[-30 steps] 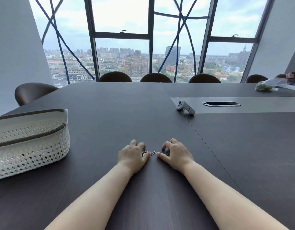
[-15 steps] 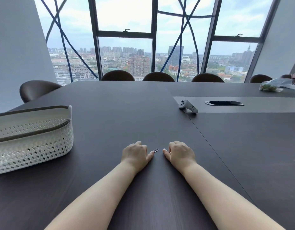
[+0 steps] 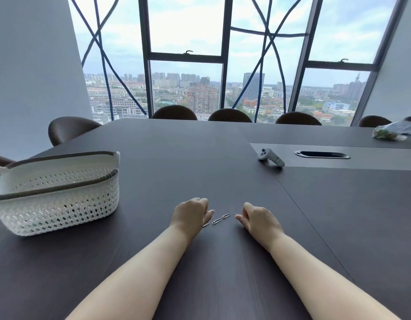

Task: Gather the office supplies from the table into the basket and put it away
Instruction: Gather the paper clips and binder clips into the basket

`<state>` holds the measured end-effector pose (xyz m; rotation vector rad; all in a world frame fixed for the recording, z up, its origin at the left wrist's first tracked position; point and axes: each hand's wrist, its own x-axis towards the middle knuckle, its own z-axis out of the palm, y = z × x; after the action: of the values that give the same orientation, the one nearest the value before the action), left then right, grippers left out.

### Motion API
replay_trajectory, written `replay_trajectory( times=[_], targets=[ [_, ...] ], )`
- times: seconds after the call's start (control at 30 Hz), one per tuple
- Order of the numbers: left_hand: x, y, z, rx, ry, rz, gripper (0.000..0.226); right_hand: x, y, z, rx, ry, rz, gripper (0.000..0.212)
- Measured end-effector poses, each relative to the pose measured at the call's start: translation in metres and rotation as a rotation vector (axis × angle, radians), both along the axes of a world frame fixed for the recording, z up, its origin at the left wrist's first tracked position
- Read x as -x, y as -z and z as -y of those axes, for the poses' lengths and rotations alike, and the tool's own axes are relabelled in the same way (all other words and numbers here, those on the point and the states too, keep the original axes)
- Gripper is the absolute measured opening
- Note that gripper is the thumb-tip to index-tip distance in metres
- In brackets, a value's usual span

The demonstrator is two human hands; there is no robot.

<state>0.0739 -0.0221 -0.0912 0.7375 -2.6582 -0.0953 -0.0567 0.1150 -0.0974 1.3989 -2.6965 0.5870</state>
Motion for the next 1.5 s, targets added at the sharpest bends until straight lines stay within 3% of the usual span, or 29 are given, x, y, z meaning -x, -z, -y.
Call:
replay_trajectory(
  times=[0.1,0.2,0.3,0.4,0.57,0.67,0.8,0.87,0.93,1.03,1.27,1.4,1.5],
  targets=[
    [-0.032,-0.024,0.017,0.102,0.046,-0.097,0.027,-0.003,-0.008,-0.001,0.078,-0.041,0.052,0.035],
    [-0.075,-0.052,0.045,0.411,0.091,-0.23,0.041,-0.016,-0.028,0.017,0.27,-0.124,0.049,0.03],
    [-0.123,-0.085,0.078,0.536,0.064,-0.264,0.041,-0.044,-0.057,0.051,0.404,-0.246,0.018,0.029],
    [-0.169,-0.115,0.119,0.494,-0.011,-0.286,0.047,-0.079,-0.084,0.089,0.49,-0.371,0.033,0.03],
    [-0.223,-0.12,0.18,0.225,-0.128,-0.187,0.049,-0.13,-0.101,0.139,0.606,-0.512,0.027,0.029],
    [-0.236,-0.11,0.199,-0.029,-0.123,-0.102,0.035,-0.151,-0.1,0.159,0.622,-0.565,0.006,0.028],
    [-0.253,-0.108,0.206,-0.09,-0.086,-0.086,0.023,-0.165,-0.097,0.178,0.639,-0.586,0.016,0.025],
    [-0.267,-0.108,0.206,-0.015,-0.111,-0.092,0.03,-0.173,-0.099,0.188,0.66,-0.601,0.038,0.022],
    [-0.283,-0.102,0.202,0.167,-0.133,-0.051,0.059,-0.185,-0.104,0.202,0.684,-0.631,0.046,0.019],
    [-0.3,-0.08,0.193,0.382,-0.064,-0.117,0.072,-0.202,-0.112,0.231,0.658,-0.657,0.026,0.02],
    [-0.305,-0.053,0.196,0.405,-0.031,-0.243,0.062,-0.21,-0.105,0.277,0.281,-0.593,0.068,0.016],
    [-0.304,-0.054,0.197,0.41,-0.015,-0.259,0.042,-0.204,-0.099,0.281,0.326,-0.56,0.179,0.011],
    [-0.303,-0.055,0.199,0.423,-0.018,-0.255,0.042,-0.206,-0.099,0.279,0.333,-0.545,0.164,0.008]
  ],
)
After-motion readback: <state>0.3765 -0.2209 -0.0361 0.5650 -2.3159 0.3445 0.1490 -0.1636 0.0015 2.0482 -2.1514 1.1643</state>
